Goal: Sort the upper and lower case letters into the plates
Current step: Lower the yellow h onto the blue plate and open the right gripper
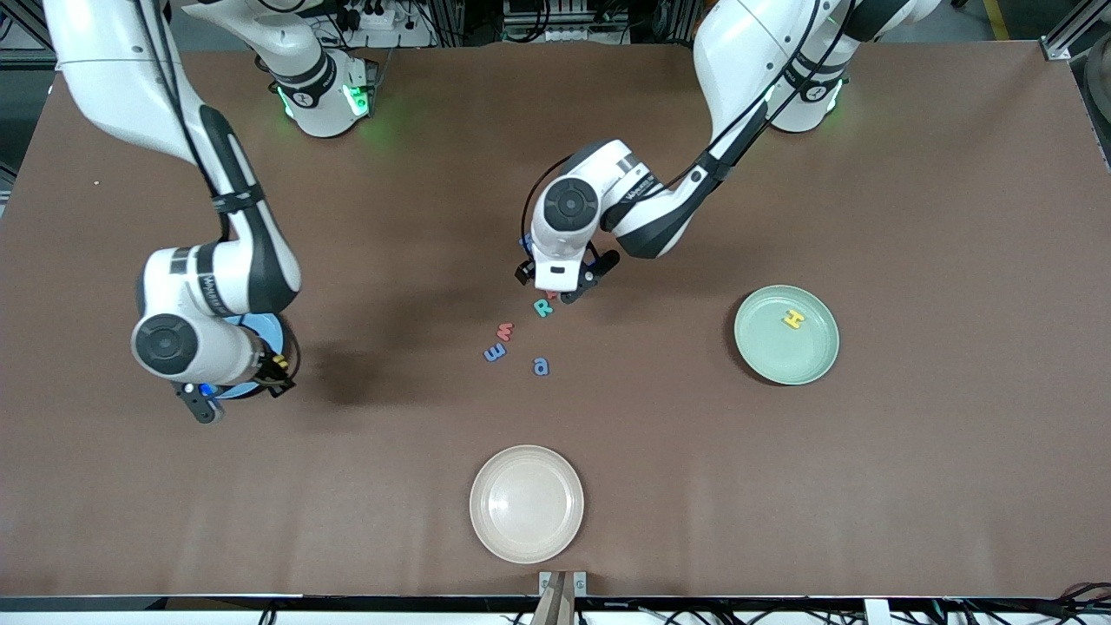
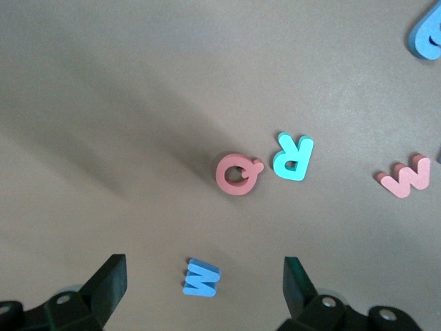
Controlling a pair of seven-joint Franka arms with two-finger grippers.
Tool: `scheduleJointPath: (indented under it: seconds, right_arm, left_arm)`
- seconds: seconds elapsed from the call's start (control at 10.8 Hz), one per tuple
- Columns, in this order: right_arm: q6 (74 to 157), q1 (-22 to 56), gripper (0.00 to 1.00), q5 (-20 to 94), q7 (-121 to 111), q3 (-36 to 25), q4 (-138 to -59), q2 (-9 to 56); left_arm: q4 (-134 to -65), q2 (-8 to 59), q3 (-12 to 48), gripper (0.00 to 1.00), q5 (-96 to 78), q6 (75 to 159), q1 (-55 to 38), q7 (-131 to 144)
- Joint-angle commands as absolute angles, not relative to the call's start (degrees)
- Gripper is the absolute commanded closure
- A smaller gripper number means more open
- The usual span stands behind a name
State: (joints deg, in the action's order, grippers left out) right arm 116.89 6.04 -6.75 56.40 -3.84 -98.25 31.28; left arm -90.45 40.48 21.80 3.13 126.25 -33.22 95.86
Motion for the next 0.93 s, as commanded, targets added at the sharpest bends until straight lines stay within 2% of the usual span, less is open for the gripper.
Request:
scheduleJointPath:
  seconds: [0.0,0.37,0.65,0.74,0.83]
  right_arm:
    - [116.6,3.1,1.00,-7.7,50.1,-3.1,-102.2,28.6]
    - [118.2,-3.9,1.00,-7.7,36.3,-3.1,-104.8,27.0]
    - [126.5,-4.7,1.00,-7.7,34.9,-3.2,-110.7,25.8]
    - [126.2,-4.7,0.89,-7.7,35.6,-3.2,-110.7,25.6]
    - [126.0,-5.3,0.51,-7.6,36.6,-3.2,-110.6,25.6]
  left_arm:
    - [-91.8,41.7,24.8,0.00,12.5,130.4,-33.7,106.2]
    - [-91.1,44.7,26.6,0.00,20.7,130.5,-36.3,113.3]
    - [-91.2,47.9,28.8,0.00,25.4,130.6,-36.2,114.9]
    - [-91.2,48.1,28.8,0.00,25.5,130.7,-36.2,114.9]
    - [-91.2,48.7,28.8,0.00,25.6,131.0,-36.2,114.8]
